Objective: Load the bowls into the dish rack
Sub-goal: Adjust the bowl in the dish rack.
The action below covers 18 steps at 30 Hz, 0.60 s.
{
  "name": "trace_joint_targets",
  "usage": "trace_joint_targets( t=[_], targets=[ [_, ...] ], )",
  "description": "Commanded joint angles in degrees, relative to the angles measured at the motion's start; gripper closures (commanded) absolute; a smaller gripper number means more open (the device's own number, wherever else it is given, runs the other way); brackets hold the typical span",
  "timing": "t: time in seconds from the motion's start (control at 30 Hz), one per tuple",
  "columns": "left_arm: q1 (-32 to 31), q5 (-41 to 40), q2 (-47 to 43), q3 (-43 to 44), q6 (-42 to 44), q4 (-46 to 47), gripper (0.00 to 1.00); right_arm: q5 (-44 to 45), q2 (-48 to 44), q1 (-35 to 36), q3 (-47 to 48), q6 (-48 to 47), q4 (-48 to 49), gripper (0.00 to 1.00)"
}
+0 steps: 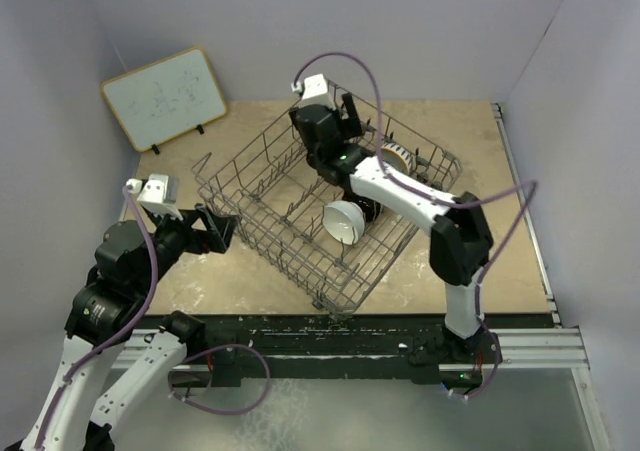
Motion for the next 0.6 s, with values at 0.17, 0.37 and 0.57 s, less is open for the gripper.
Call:
trace_joint_targets(
  t=[0.17, 0.37, 0.57],
  targets=[
    [0.1, -0.1, 4.4, 10.3, 1.6, -3.8, 0.01, -12.3, -20.9, -5.7, -7.6, 13.6, -12.0, 0.0],
    [0.1, -1.1, 7.0, 15.3, 1.8, -7.8, 0.01, -17.8, -32.9, -10.5, -19.3, 19.5, -13.7, 0.0],
    [0.1, -1.8, 7.7, 16.2, 1.0, -9.0, 0.01, -17.5, -39.0, -11.4, -25.8, 19.6, -13.3, 0.0]
  ],
)
